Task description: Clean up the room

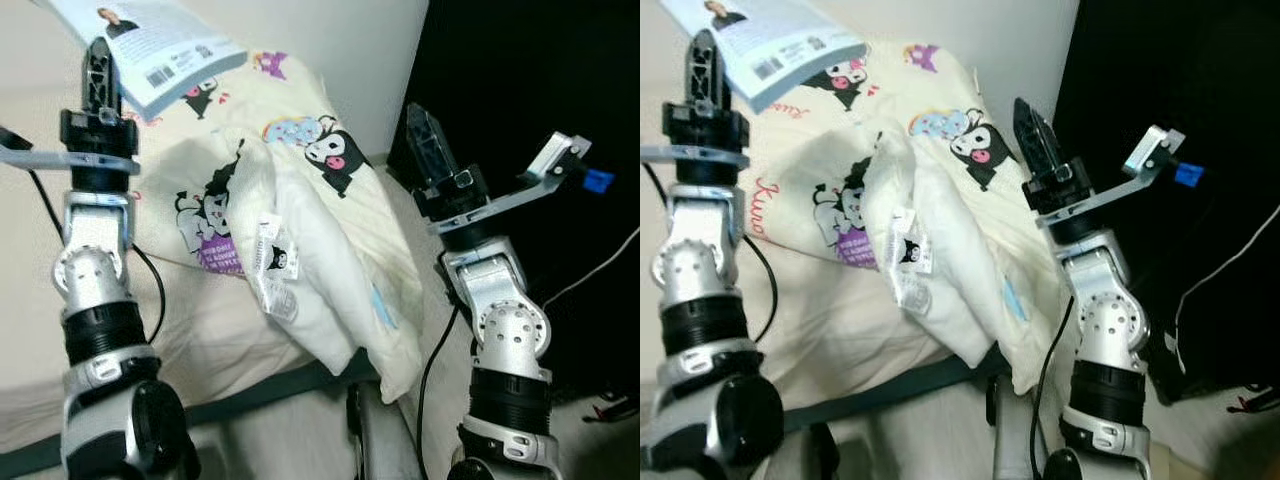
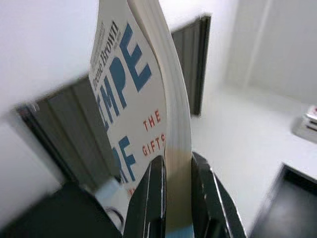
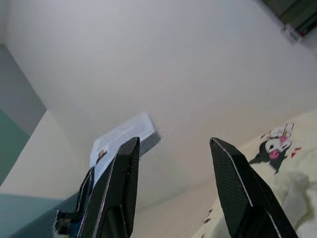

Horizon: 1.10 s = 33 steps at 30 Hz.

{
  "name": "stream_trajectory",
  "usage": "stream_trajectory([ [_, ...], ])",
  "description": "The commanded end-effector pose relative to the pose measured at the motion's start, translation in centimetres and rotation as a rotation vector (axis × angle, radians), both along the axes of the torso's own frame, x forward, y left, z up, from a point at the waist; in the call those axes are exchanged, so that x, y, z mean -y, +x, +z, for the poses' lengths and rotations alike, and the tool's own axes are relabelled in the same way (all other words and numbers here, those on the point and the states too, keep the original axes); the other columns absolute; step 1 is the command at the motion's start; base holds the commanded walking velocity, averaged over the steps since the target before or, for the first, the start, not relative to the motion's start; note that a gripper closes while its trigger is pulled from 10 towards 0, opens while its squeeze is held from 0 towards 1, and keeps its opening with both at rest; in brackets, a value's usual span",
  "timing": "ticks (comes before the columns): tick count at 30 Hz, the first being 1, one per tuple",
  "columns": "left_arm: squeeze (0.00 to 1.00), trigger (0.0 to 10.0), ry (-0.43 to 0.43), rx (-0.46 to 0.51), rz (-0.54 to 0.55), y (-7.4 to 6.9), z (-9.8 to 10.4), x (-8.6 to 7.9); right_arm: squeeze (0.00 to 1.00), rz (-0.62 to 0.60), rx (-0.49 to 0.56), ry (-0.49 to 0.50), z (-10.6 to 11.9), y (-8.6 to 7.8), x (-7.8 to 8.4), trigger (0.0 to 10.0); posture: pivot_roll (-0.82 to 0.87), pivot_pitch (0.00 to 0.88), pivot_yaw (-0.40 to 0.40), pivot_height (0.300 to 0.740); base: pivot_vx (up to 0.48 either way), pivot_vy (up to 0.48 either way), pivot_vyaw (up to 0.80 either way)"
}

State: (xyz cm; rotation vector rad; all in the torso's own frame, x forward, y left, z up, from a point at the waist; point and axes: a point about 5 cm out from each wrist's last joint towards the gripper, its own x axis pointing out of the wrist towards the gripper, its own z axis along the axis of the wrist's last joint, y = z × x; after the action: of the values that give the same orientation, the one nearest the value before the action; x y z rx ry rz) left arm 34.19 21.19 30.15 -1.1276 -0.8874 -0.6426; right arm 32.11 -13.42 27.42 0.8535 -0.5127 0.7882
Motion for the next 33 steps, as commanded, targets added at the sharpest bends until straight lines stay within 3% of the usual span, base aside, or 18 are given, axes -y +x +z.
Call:
stream_trajectory([
  [1, 0.0, 3.7, 0.03, 0.041, -0.052, -0.3, 0.1, 1.3, 0.0, 0.009, 0.012, -0.003, 0.1, 0.0, -0.3, 10.0, -0.21, 0.096, -0.002, 0.52, 0.0, 0.0, 0.0],
  [2, 0.0, 3.7, 0.033, 0.041, -0.068, -0.3, -0.1, 1.7, 0.0, 0.012, 0.012, -0.004, 0.1, 0.0, -0.5, 10.0, -0.21, 0.096, -0.002, 0.52, 0.0, 0.0, 0.0],
  [3, 0.0, 9.1, 0.051, 0.041, -0.113, -0.4, -0.6, 2.9, 0.0, 0.032, 0.016, -0.022, 0.1, 0.0, -1.0, 10.0, -0.22, 0.095, -0.002, 0.52, 0.0, 0.0, 0.0],
  [5, 0.0, 9.1, 0.061, 0.042, -0.144, -0.4, -1.0, 3.7, 0.0, 0.047, 0.019, -0.035, 0.1, 0.0, -1.3, 10.0, -0.22, 0.095, -0.002, 0.52, 0.0, 0.0, 0.0],
  [6, 0.0, 10.0, 0.081, 0.049, -0.181, -0.6, -1.3, 4.8, 0.0, 0.065, 0.021, -0.048, 0.0, -0.1, -1.8, 10.0, -0.22, 0.094, 0.001, 0.52, 0.0, 0.0, 0.0],
  [9, 0.0, 10.0, 0.124, 0.079, -0.246, -1.0, -1.9, 6.9, 0.0, 0.123, 0.03, -0.059, -0.1, -0.4, -2.9, 10.0, -0.22, 0.094, 0.003, 0.52, 0.0, 0.0, 0.0],
  [14, 0.0, 10.0, 0.142, 0.141, -0.302, -2.0, -2.1, 9.0, 0.0, 0.24, 0.048, -0.015, 0.0, -1.1, -4.5, 10.0, -0.22, 0.09, 0.007, 0.52, 0.0, 0.0, 0.0],
  [18, 0.0, 10.0, 0.116, 0.171, -0.312, -2.4, -1.8, 9.2, 0.0, 0.281, 0.033, 0.039, -0.2, -1.3, -5.3, 10.0, -0.22, 0.089, 0.007, 0.52, 0.0, 0.0, 0.0],
  [26, 0.0, 10.0, 0.087, 0.195, -0.295, -2.6, -1.4, 8.9, 0.0, 0.277, -0.004, 0.064, -0.7, -1.1, -5.1, 10.0, -0.23, 0.087, 0.006, 0.52, 0.0, 0.0, 0.0],
  [33, 0.0, 10.0, 0.05, 0.21, -0.253, -2.5, -0.9, 7.8, 0.0, 0.289, -0.102, 0.044, -3.2, -1.1, -5.6, 10.0, -0.23, 0.089, 0.001, 0.52, 0.0, 0.0, 0.0],
])
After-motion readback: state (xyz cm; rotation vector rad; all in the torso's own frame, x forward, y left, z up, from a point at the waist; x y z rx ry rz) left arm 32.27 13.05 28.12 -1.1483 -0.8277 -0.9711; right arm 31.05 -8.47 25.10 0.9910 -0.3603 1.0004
